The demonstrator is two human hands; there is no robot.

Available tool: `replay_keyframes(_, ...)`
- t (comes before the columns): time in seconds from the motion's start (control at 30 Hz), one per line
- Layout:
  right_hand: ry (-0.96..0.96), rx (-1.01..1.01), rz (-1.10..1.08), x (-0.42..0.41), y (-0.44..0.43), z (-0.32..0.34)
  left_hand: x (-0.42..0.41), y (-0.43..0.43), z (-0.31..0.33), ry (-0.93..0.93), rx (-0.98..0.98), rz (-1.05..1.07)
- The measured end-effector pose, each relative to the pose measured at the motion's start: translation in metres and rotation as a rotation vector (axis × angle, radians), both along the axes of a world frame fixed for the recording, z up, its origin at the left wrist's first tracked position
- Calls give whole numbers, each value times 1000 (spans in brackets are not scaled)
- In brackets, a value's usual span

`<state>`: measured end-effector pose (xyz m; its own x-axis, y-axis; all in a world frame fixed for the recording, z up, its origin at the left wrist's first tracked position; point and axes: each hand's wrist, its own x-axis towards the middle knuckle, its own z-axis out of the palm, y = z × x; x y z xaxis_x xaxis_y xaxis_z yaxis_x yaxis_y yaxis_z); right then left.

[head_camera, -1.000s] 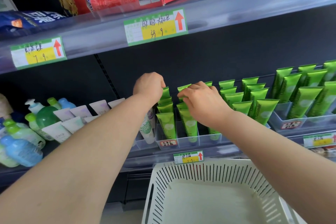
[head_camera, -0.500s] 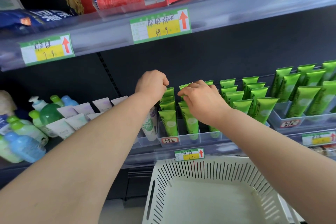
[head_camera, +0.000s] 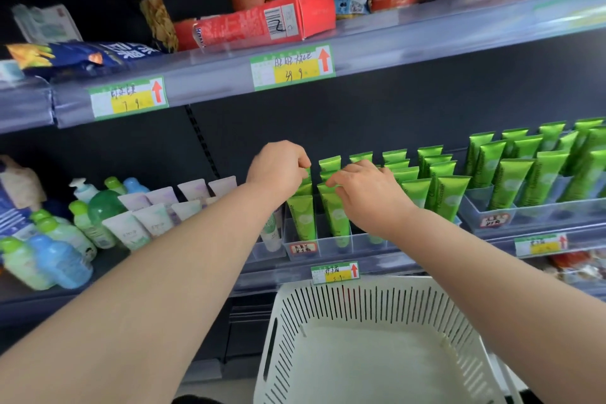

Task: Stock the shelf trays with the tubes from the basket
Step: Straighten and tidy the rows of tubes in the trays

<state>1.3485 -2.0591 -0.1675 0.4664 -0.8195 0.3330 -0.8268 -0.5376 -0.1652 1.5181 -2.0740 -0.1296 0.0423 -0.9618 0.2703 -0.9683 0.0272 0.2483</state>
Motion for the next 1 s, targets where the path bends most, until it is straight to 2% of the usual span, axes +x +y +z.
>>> replay_keyframes(0.2,48,37,-48,-23,23,-17,-19,31,-7,-4,-20,-72)
replay_keyframes(0.57,149,158,-119,-50,51,-48,-38,67,-44,-105,167,-84)
replay_keyframes(1.0,141,189,6,-8,68,-59,1,96,-79,-129,231,-17)
